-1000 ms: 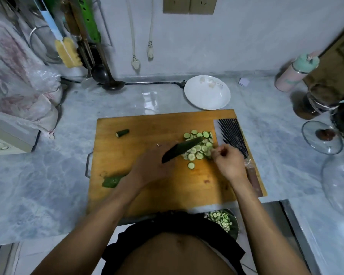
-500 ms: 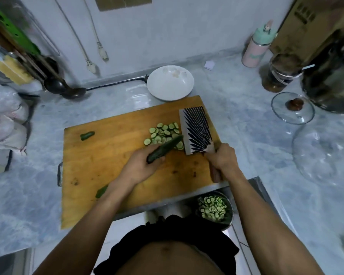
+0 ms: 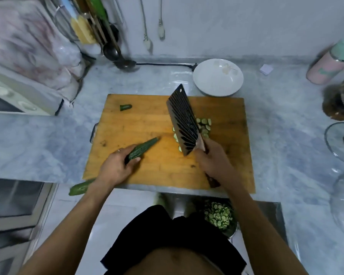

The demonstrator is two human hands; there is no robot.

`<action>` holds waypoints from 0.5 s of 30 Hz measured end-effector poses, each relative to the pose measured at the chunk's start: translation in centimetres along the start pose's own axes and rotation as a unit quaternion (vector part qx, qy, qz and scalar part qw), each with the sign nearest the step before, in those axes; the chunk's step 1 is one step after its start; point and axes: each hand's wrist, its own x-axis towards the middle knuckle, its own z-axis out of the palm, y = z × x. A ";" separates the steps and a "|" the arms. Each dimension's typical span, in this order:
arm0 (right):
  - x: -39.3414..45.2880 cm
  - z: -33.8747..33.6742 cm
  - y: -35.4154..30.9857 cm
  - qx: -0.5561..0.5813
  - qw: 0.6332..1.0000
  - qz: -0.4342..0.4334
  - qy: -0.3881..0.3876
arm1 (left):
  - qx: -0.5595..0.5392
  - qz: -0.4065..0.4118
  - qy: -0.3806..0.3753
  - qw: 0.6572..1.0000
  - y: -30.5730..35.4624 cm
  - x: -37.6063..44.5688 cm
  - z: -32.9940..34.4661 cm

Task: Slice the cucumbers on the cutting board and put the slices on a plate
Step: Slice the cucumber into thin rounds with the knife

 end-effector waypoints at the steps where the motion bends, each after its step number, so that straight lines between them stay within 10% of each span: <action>1: 0.5 1.0 -0.2 -0.034 0.999 -0.020 -0.016 | 0.021 -0.007 0.004 1.000 -0.9 0.0 -0.2; 15: 2.8 7.1 -0.8 -0.202 0.974 -0.080 -0.069 | 0.129 -0.005 0.127 0.984 -4.4 2.4 1.5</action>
